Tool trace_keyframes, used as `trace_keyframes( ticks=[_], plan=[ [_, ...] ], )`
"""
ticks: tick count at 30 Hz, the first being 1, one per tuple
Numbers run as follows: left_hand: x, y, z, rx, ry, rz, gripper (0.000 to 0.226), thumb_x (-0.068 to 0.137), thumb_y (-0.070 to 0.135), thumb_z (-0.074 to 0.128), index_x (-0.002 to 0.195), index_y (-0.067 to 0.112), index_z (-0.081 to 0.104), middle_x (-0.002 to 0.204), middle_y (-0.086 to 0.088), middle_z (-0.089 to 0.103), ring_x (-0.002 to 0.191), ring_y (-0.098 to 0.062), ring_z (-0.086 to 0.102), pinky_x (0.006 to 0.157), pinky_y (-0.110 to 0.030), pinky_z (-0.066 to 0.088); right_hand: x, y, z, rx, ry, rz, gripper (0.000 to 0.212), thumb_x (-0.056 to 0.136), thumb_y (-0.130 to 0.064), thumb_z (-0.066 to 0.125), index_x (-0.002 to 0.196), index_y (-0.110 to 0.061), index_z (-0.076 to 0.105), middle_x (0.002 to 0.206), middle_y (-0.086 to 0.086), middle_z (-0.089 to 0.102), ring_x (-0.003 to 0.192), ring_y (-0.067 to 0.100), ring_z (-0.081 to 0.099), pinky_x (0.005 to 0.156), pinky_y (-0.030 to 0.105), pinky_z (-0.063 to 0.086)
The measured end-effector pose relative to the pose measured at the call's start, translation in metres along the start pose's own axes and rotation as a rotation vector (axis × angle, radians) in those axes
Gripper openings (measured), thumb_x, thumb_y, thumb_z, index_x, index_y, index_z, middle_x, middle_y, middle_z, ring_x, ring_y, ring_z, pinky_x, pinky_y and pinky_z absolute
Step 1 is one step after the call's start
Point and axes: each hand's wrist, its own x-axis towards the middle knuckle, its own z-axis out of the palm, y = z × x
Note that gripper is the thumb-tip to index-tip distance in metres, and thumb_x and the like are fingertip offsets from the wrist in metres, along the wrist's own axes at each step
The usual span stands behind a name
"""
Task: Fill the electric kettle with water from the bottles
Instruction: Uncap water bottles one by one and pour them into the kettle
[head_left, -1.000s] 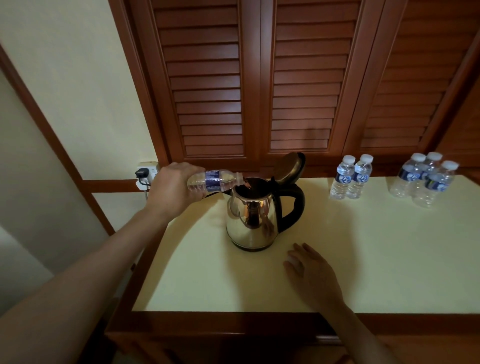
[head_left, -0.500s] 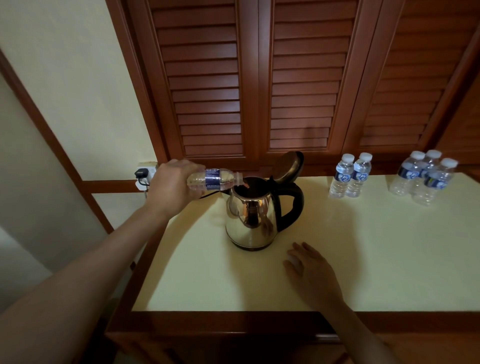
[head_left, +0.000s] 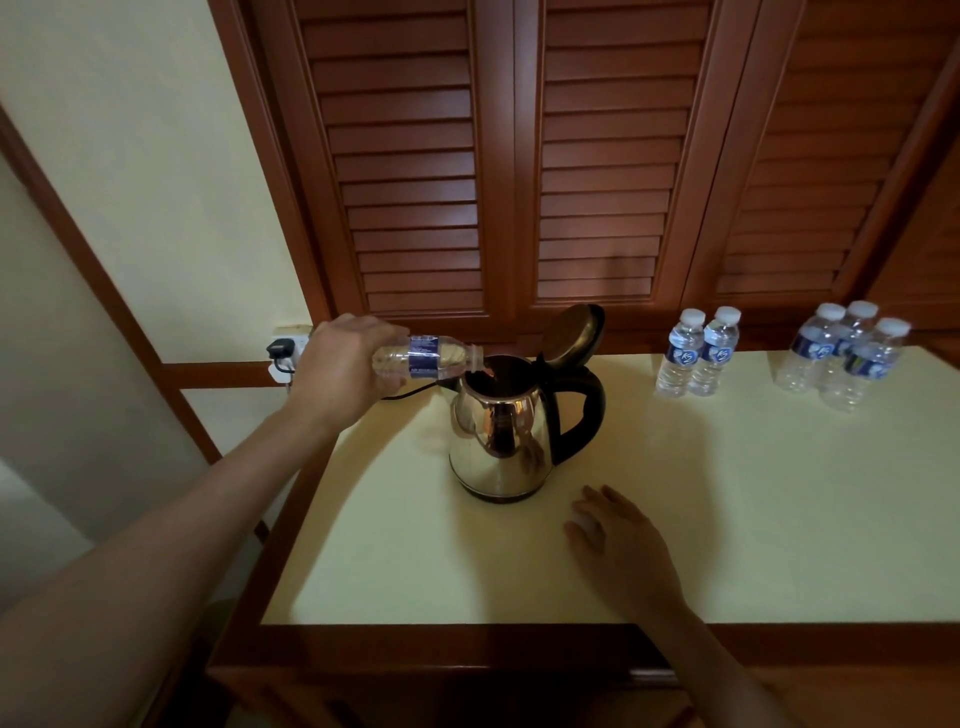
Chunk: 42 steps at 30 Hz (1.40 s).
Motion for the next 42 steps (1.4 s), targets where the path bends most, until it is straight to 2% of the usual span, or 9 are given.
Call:
trace_keyframes(
  ticks=[13,17,28,35,42],
  plan=[
    [0.002,0.000,-0.002,0.034,-0.017,0.035,0.051,0.068,0.017,0.089,0.116,0.017,0.072,0.109,-0.003,0.074,0.095,-0.027,0.060,0.077,-0.038,0.042,0.000,0.002,0.001,-0.028,0.008,-0.021,0.033,0.089,-0.033,0.067,0.118,-0.016,0.071,0.136,0.000,0.060,0.135,0.021,0.046,0.105,0.027,0.034],
    [0.005,-0.001,-0.003,0.049,-0.022,0.049,0.049,0.069,0.016,0.087,0.115,0.016,0.072,0.108,-0.003,0.074,0.094,-0.027,0.060,0.078,-0.040,0.043,0.000,0.002,0.002,-0.019,0.016,-0.015,0.034,0.088,-0.035,0.066,0.116,-0.016,0.071,0.133,0.000,0.062,0.133,0.022,0.048,0.105,0.031,0.038],
    [0.014,0.002,-0.006,0.111,-0.015,0.105,0.049,0.072,0.015,0.087,0.119,0.015,0.071,0.113,-0.004,0.073,0.101,-0.029,0.060,0.083,-0.039,0.042,-0.001,-0.002,-0.002,-0.022,-0.006,-0.009,0.034,0.091,-0.033,0.065,0.121,-0.017,0.069,0.139,-0.002,0.058,0.138,0.018,0.041,0.105,0.022,0.027],
    [0.023,0.004,-0.008,0.153,-0.007,0.175,0.049,0.070,0.010,0.086,0.117,0.012,0.072,0.112,-0.008,0.074,0.102,-0.033,0.062,0.087,-0.042,0.043,-0.001,0.000,-0.001,-0.042,-0.001,-0.019,0.038,0.090,-0.039,0.060,0.118,-0.017,0.070,0.136,0.000,0.061,0.135,0.020,0.045,0.105,0.025,0.029],
    [0.031,0.012,-0.011,0.186,0.022,0.271,0.047,0.069,0.006,0.087,0.114,0.010,0.073,0.111,-0.010,0.074,0.104,-0.036,0.063,0.088,-0.041,0.039,-0.001,0.000,-0.001,-0.048,0.009,-0.023,0.033,0.090,-0.033,0.066,0.118,-0.016,0.070,0.135,0.000,0.061,0.135,0.021,0.046,0.105,0.025,0.030]
  ],
)
